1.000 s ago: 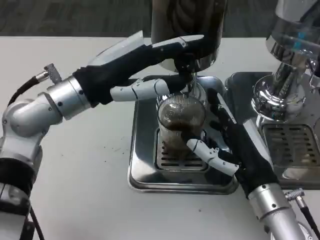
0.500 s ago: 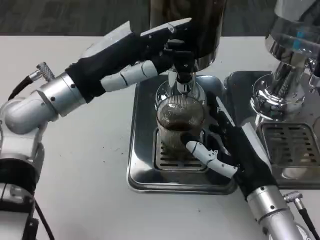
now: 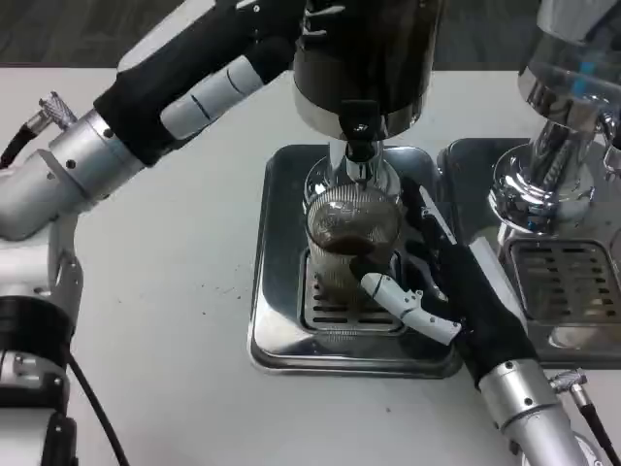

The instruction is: Grasp the cup under the faucet to collect the drink, then remove the cup.

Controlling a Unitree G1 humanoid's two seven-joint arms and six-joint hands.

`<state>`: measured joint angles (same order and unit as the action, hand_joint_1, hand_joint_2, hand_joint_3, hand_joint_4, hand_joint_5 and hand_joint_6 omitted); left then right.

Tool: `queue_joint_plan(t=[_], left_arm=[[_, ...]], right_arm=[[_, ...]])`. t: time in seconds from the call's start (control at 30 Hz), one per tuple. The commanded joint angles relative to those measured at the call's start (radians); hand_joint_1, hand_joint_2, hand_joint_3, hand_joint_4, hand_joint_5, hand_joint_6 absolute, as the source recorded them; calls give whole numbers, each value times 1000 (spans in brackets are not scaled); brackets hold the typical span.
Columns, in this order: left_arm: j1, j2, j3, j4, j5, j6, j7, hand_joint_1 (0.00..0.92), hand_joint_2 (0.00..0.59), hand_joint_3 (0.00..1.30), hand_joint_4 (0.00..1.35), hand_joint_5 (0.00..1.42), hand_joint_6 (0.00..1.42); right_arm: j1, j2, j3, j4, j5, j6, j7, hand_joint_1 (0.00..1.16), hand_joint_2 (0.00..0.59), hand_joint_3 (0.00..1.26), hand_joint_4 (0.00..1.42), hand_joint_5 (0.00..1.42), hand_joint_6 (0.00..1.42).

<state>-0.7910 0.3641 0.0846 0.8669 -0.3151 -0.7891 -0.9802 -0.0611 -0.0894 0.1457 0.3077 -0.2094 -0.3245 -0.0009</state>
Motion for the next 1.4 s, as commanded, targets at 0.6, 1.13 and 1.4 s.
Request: queue_joint_plan(t=[0.6, 1.13, 1.4], left_arm=[[294, -2, 180, -241, -46, 145, 205, 0, 131, 915, 1110, 1172, 1137], [309, 46, 121, 71, 133, 80, 250, 0, 92, 626, 636, 621, 562], [320, 51, 114, 105, 150, 58, 257, 0, 102, 628, 636, 615, 560]], right_arm=[[-11, -11, -2, 3, -3, -41, 3, 574, 246, 0, 0, 5, 82], [-22, -23, 12, 6, -34, -27, -9, 572, 241, 0, 0, 0, 72], [-45, -12, 22, 39, -58, -12, -25, 591, 225, 0, 0, 0, 65]])
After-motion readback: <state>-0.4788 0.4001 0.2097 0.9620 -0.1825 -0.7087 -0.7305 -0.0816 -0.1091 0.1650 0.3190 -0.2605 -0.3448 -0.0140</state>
